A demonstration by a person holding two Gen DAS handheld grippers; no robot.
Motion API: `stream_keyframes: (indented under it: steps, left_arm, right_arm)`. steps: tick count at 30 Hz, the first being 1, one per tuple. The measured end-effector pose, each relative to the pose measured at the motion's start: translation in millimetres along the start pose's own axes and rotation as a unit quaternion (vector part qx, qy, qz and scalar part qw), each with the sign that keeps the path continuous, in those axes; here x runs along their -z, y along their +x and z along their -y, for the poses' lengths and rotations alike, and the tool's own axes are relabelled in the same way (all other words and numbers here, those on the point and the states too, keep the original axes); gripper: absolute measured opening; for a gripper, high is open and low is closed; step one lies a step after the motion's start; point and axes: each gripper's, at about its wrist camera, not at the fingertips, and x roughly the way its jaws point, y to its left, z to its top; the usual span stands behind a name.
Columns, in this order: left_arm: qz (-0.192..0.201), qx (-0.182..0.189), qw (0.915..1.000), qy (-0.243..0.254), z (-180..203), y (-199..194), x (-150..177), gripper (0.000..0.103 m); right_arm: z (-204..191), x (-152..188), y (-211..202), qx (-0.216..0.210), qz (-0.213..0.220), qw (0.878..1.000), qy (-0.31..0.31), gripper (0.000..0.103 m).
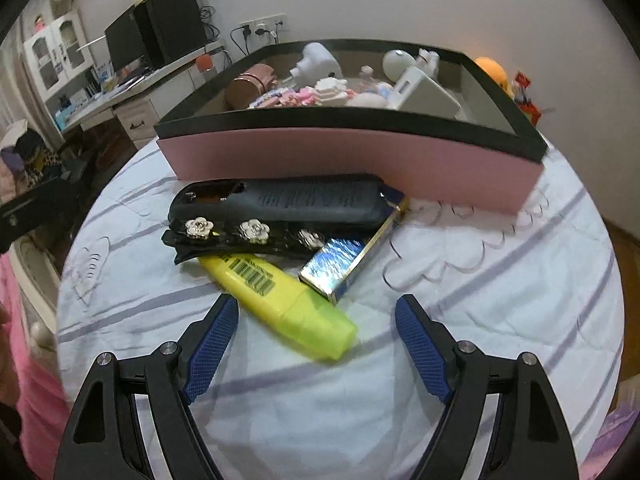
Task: Organize rigid objects
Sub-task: 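Lower the right gripper onto the yellow highlighter and close on it, then grip the black hair clip with the left gripper while the right holds the highlighter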
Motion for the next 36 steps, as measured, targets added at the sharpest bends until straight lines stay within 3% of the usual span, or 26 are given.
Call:
stream_keyframes:
  steps: [1,2,4,11,20,23,27,36]
  left_arm:
    - [-0.002,0.000,1.0000,-0.001,-1.0,2.0,-0.1,0.103]
    - [-0.004,0.000,1.0000,-0.002,-1.7,4.3,0.1,0.103]
    - [-0.007,0.001,1.0000,-0.002,-2.1,8.0,1.1,0.103]
    - [-0.017,0.001,0.9998,0.006,1.6,12.9,7.1,0.103]
    - [-0.019,-0.002,0.9998,0.008,-0.6,12.1,7.7,0.103]
    - [-0.018,-0.002,0.9998,0.011,-0.3,12.1,7.5,0.103]
    - [-0.019,0.002,0.9998,0.011,1.4,12.9,7.0,0.103]
    - [-0.019,0.030,0.9987,0.036,20.2,15.7,8.3,0.103]
  right_arm:
    - [-2.7,0.0,-0.4,-0.010,0.002,1.000,-0.005,0.080]
    - [-5.6,-0.4,-1.2,-0.021,0.002,1.000,-0.012,0.069]
    - [-10.2,-0.6,-0.8,-0.026,-0.002,0.999,-0.023,0.067]
    - [-17.3,-1.8,-6.8,-0.077,-0.020,0.996,-0.052,0.041]
    - [-34.1,-12.5,13.1,-0.087,-0.013,0.991,-0.103,0.043]
    - [-37.7,-11.8,12.0,-0.084,-0.016,0.990,-0.113,0.036]
    - [-38.1,-6.4,4.4,-0.087,-0.016,0.990,-0.113,0.027]
    - [-19.8,8.4,-19.7,-0.087,-0.014,0.993,-0.073,0.027]
